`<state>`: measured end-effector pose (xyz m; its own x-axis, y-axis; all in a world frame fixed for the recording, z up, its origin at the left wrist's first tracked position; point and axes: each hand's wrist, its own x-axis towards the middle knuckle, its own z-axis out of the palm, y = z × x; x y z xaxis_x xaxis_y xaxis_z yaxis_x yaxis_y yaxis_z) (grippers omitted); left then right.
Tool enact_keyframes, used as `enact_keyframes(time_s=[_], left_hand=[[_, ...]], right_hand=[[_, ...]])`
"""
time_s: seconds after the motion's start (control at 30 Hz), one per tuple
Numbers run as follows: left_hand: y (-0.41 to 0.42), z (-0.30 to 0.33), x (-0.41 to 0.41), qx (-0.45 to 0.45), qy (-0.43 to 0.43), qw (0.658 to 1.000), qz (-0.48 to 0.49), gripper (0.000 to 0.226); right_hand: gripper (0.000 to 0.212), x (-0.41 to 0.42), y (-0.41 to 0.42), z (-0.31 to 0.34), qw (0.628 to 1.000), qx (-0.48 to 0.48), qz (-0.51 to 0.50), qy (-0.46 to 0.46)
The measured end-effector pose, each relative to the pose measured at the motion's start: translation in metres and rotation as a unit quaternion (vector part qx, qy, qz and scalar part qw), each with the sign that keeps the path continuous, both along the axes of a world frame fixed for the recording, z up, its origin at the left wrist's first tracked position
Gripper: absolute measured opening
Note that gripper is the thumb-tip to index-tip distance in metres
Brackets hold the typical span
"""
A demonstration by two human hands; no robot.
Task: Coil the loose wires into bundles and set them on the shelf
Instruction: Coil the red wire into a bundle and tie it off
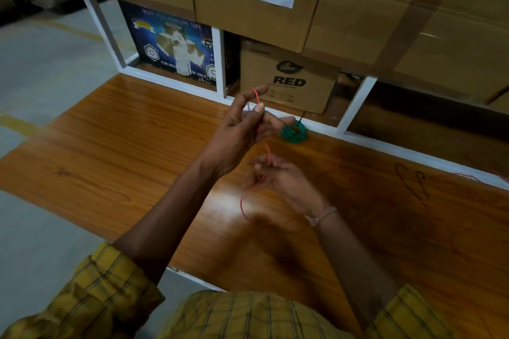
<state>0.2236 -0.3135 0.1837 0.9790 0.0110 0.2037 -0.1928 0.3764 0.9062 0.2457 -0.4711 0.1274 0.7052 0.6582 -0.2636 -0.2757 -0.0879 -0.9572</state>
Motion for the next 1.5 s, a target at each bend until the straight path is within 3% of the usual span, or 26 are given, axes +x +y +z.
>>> enact_keyframes(time_s=[0.1,0.17,0.23,0.3,0.4,0.5,0.63,0.77,0.97,1.13,1.3,1.37,1.4,1.5], left_hand=[[0.007,-0.001,0.008,0.161,-0.015,0.984,0.079,0.037],[0.012,-0.010,0.013,0.324,-0.029,0.940,0.105,0.033],[0.016,-0.021,0.016,0.405,-0.013,0.910,0.085,0.032],[0.018,-0.029,0.013,0.396,0.005,0.917,0.047,0.029],[0.016,-0.027,-0.004,0.307,0.030,0.951,-0.016,0.027],[0.010,-0.024,-0.023,0.198,0.089,0.973,-0.076,0.028],[-0.002,-0.021,-0.038,0.108,0.097,0.977,-0.158,0.027],[-0.013,-0.017,-0.048,0.078,0.078,0.968,-0.225,0.035],[-0.021,-0.004,-0.052,-0.010,0.080,0.959,-0.272,0.042],[-0.032,0.005,-0.049,-0.076,0.073,0.964,-0.244,0.041],[-0.033,0.014,-0.027,-0.112,0.053,0.984,-0.131,0.031],[-0.030,0.014,-0.019,-0.073,0.062,0.991,-0.092,0.025],[-0.028,0.013,-0.016,-0.013,0.065,0.996,-0.062,0.022],[-0.022,0.002,-0.010,0.257,0.034,0.966,0.021,0.019]], right_hand=[[0.018,-0.014,-0.005,0.008,0.996,-0.018,0.075,0.037],[0.018,-0.020,-0.014,0.027,0.990,-0.064,0.129,0.001],[0.021,-0.020,-0.028,0.052,0.977,-0.117,0.171,-0.051],[0.021,-0.016,-0.048,0.084,0.960,-0.131,0.226,-0.097],[0.021,-0.007,-0.078,0.131,0.948,-0.078,0.264,-0.161],[0.028,0.011,-0.094,0.148,0.964,-0.005,0.167,-0.206],[0.028,0.039,-0.083,0.132,0.976,0.049,0.013,-0.212],[0.028,0.056,-0.068,0.107,0.968,0.031,-0.081,-0.235],[0.030,0.058,-0.060,0.051,0.944,-0.073,-0.195,-0.256],[0.028,0.034,-0.055,0.005,0.965,-0.108,-0.137,-0.194],[0.032,-0.016,-0.051,-0.003,0.974,-0.169,0.030,-0.151],[0.033,-0.030,-0.052,0.010,0.966,-0.190,0.099,-0.147],[0.032,-0.035,-0.054,0.019,0.962,-0.188,0.127,-0.150],[0.026,-0.041,-0.067,0.055,0.967,-0.128,0.172,-0.140]])
